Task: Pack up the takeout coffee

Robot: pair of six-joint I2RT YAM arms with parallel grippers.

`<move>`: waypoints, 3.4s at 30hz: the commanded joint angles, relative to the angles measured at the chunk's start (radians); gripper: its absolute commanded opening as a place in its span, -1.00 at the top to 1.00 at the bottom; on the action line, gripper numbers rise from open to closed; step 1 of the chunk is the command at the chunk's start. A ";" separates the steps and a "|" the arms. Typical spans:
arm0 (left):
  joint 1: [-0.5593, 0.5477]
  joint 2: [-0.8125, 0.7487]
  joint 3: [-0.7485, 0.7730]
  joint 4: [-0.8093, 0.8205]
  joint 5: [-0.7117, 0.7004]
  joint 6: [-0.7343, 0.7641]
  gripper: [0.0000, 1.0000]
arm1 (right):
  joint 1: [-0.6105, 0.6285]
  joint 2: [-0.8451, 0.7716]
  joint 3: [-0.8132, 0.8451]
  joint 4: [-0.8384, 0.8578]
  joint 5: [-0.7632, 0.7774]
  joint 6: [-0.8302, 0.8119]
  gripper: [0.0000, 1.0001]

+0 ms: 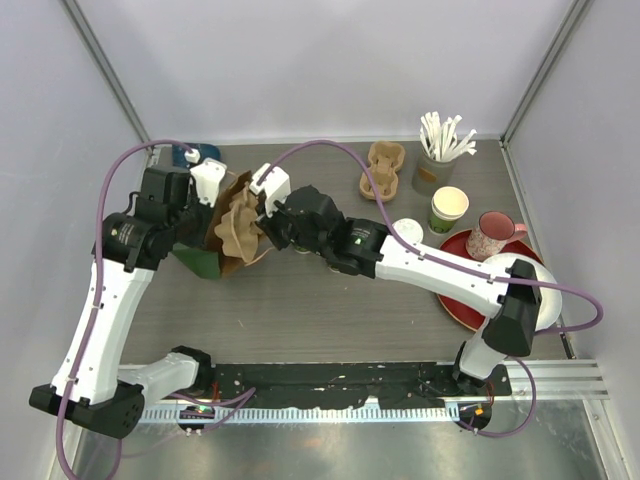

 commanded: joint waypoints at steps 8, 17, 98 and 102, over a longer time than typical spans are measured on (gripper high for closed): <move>-0.001 -0.023 0.023 -0.028 0.185 0.063 1.00 | 0.033 0.057 0.109 -0.099 0.272 -0.179 0.98; -0.001 -0.023 0.063 -0.065 0.273 0.076 1.00 | 0.066 0.151 0.174 -0.155 0.446 -0.287 0.99; 0.428 0.372 0.162 -0.250 0.717 -0.002 1.00 | 0.039 0.637 0.689 -0.806 -0.118 -0.583 0.99; 0.396 0.321 0.139 -0.240 0.732 0.012 1.00 | 0.019 0.685 0.708 -0.820 -0.225 -0.529 0.98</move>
